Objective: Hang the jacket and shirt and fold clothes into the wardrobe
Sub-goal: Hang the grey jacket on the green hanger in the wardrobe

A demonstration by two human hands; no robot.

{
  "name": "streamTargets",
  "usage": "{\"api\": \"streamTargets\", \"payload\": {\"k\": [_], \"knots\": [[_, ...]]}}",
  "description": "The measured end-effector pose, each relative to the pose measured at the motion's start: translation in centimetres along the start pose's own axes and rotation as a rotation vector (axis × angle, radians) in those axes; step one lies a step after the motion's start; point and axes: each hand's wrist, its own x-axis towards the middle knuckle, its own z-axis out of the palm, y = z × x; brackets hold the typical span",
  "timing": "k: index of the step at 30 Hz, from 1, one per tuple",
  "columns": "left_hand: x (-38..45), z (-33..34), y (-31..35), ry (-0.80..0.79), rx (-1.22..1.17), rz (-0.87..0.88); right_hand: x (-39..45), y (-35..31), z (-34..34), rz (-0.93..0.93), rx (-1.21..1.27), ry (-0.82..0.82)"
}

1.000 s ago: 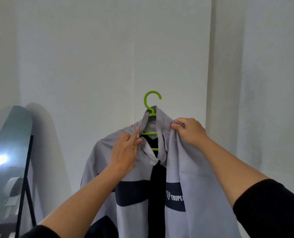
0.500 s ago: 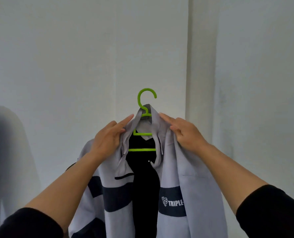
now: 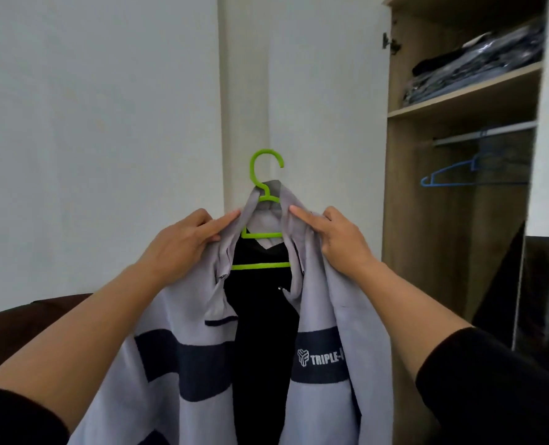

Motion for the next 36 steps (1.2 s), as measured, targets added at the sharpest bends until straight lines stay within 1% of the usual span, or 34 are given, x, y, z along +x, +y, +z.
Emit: {"api": "streamTargets", "payload": {"k": [7,11,14,17,21,24,31,36], "knots": [[5.9,7.5,3.7,0.053,-0.078,-0.041,-0.2,9.0,-2.3,0.025,-0.149,-0.009],[10.1,12.5,6.6,0.087,-0.065,-0.098,0.5,15.5,-3.2,0.004,-0.217,-0.019],[13.5,15.9,8.6,0.137,-0.065,-0.126,1.2,20.3,-4.0,-0.005,-0.240,0.007],[16.3,18.7,10.0,0.176,-0.118,-0.150,1.8,24.2,-4.5,-0.012,-0.249,0.024],[20.1,21.7,10.6,0.236,-0.061,-0.153,3.2,28.0,-4.8,-0.006,-0.265,0.047],[23.2,23.2,10.7,0.252,-0.037,-0.132,4.2,30.4,-5.0,0.043,-0.283,0.082],[27.8,27.9,9.0,0.256,-0.098,-0.077,6.2,34.8,-3.4,0.103,-0.311,0.102],[31.2,31.8,6.7,0.237,-0.186,-0.035,8.1,37.6,-1.9,0.200,-0.356,0.055]]}}
